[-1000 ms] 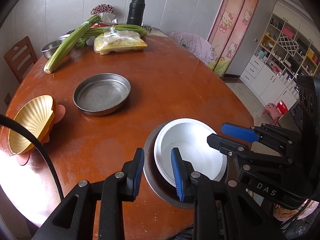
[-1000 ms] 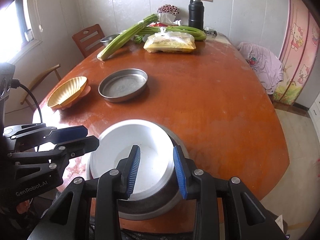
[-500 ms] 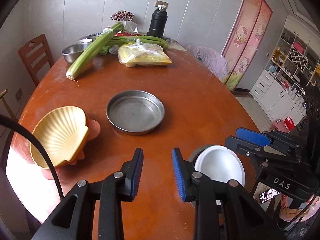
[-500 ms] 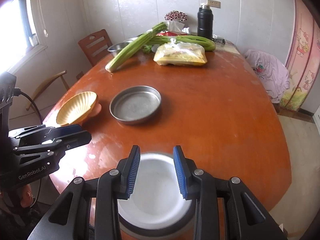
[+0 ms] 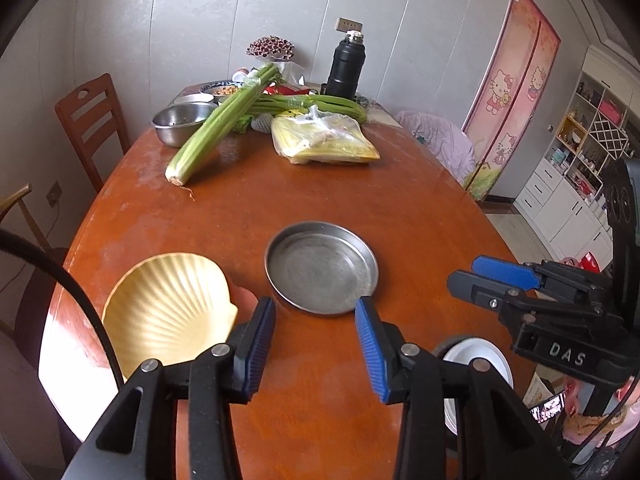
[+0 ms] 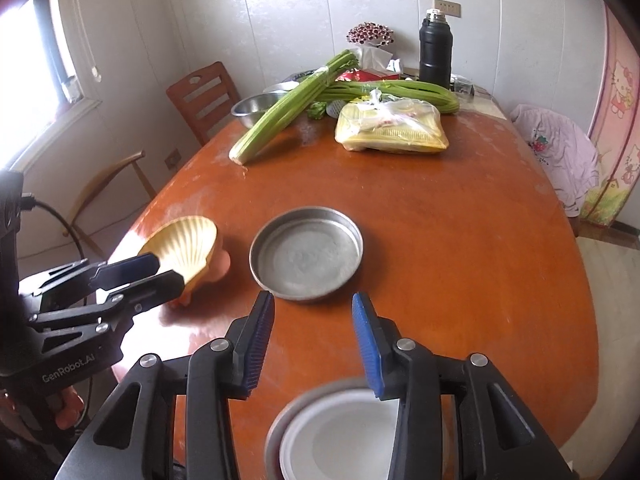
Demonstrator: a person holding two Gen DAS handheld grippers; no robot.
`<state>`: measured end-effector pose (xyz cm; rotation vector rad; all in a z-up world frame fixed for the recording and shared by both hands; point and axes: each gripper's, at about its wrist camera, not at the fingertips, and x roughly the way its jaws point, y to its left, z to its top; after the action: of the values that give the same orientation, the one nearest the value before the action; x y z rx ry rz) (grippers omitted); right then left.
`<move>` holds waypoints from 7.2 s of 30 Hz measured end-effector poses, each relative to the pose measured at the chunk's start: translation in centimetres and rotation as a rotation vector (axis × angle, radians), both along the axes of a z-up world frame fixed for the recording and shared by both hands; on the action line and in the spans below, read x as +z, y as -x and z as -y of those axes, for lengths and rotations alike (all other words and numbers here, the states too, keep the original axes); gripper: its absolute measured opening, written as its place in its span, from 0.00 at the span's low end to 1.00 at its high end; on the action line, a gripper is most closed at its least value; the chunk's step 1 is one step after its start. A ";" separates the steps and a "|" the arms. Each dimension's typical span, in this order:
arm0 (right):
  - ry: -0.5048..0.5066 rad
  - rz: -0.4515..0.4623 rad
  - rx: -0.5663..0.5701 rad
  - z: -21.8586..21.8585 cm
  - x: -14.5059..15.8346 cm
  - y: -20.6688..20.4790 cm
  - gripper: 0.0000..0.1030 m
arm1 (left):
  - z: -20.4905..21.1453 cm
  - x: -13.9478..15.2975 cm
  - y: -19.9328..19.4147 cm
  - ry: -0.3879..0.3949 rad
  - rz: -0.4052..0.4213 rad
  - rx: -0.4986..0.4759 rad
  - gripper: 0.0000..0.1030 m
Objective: Organize plates and bowls
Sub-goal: 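Raise both grippers away from the stacked bowls toward the steel pan, then close both grippers on the rim of the flat steel pan, then lift the steel pan with both grippers and carry it over the yellow scalloped plate, then lower the steel pan onto the yellow scalloped plate and open both grippers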
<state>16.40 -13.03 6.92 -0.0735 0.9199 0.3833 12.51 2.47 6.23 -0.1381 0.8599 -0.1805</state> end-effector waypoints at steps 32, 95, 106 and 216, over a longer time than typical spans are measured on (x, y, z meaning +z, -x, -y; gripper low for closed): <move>0.169 -0.291 -0.071 -1.4 -9.9 -12.7 0.41 | -0.5 -8.6 -14.2 -0.040 -0.267 -0.020 0.43; 0.091 -0.135 0.068 -6.9 -3.5 -4.6 0.33 | -3.2 -2.5 -4.6 -0.067 -0.136 0.054 0.37; 0.085 -0.071 0.142 -12.1 -1.4 -1.6 0.33 | -8.0 0.0 -0.3 -0.060 -0.064 0.131 0.37; 0.302 -0.193 0.037 -15.0 -11.7 -8.2 0.41 | -11.1 -10.7 -5.9 0.057 -0.271 0.126 0.48</move>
<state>24.56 1.97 -4.81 -0.3356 1.1637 0.2859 18.43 13.55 -4.51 -0.2739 1.1130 -0.0690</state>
